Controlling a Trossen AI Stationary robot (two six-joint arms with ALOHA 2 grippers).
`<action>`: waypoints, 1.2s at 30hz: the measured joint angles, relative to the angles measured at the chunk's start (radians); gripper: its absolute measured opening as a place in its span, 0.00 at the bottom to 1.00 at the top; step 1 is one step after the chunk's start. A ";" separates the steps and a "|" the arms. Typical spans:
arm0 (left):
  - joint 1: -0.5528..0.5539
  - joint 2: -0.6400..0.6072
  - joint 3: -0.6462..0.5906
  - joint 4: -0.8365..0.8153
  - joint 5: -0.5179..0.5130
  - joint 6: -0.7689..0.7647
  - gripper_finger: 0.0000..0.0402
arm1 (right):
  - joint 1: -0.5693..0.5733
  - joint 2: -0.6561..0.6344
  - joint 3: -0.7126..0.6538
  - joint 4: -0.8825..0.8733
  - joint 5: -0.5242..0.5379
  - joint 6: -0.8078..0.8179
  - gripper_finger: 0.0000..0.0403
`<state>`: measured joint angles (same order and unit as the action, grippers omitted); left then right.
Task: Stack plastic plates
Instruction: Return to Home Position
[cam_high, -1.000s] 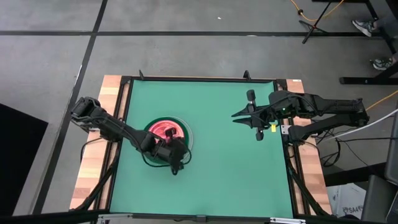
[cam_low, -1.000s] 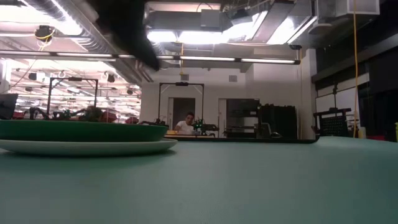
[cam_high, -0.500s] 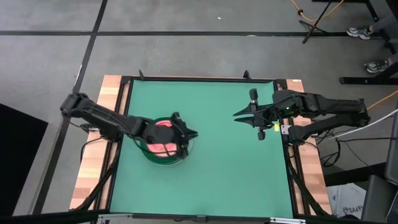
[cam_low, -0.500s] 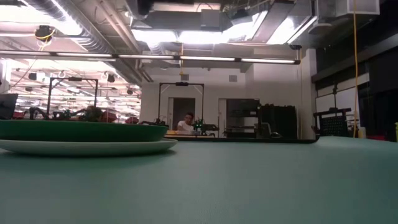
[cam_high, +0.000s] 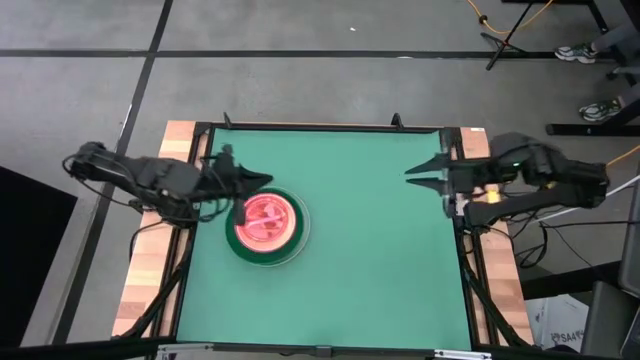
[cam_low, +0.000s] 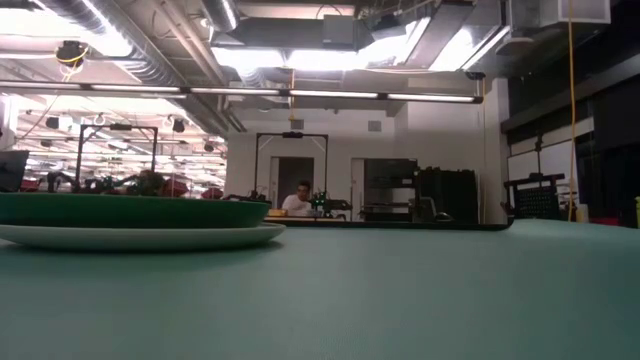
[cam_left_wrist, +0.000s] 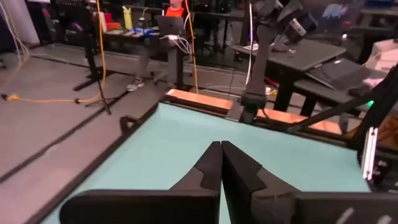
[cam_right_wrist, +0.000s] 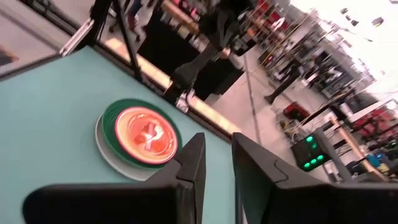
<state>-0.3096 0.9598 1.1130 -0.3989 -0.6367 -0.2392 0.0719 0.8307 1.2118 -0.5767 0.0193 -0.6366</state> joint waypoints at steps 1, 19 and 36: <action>-0.003 -0.023 0.000 -0.022 -0.005 0.012 0.00 | 0.000 -0.013 0.000 0.001 0.006 0.005 0.19; -0.015 -0.185 0.000 -0.337 -0.025 0.067 0.00 | 0.000 -0.306 -0.139 -0.105 0.103 0.124 0.19; -0.064 -0.321 -0.311 0.005 -0.002 0.205 0.00 | 0.000 -0.716 -0.623 0.101 0.040 0.211 0.19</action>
<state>-0.3737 0.6384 0.8020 -0.3943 -0.6388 -0.0338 0.0715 0.1147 0.5889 -0.4755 0.0589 -0.4256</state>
